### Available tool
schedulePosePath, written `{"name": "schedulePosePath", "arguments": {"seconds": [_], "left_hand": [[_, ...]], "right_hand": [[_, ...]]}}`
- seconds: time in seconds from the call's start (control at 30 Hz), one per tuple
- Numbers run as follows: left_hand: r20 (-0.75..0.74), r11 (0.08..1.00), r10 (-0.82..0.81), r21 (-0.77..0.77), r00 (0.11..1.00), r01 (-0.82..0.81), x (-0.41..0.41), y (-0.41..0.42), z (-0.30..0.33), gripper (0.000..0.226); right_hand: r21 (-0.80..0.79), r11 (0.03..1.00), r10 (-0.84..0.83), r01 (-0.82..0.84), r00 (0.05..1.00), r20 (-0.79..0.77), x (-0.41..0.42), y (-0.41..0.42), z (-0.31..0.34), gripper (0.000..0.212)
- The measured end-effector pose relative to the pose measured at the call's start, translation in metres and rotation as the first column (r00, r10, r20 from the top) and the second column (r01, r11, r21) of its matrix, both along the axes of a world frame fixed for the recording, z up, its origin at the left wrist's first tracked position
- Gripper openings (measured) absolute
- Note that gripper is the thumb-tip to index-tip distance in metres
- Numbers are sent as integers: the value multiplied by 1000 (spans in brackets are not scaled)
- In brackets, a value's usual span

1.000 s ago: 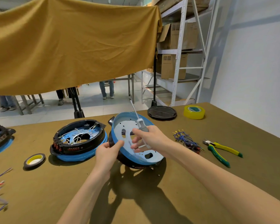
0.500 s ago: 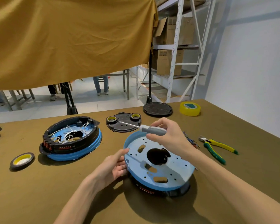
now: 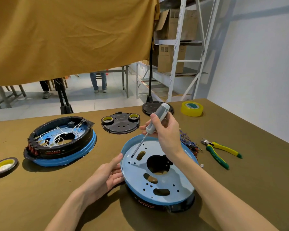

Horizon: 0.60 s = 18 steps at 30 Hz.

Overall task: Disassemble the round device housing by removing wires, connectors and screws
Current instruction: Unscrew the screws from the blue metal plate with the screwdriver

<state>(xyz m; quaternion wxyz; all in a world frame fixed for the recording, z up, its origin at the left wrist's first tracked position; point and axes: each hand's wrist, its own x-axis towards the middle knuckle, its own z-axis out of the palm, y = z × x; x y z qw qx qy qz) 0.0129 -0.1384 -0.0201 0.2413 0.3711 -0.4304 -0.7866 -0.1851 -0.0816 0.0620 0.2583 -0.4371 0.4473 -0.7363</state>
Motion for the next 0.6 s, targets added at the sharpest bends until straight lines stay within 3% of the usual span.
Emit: {"name": "schedulePosePath", "arguments": {"seconds": [0.6], "left_hand": [[21, 1000, -1, -1, 1000, 1, 2, 0, 1, 66]], "right_hand": [[-25, 1000, 7, -11, 989, -150, 14, -16, -4, 17]]}}
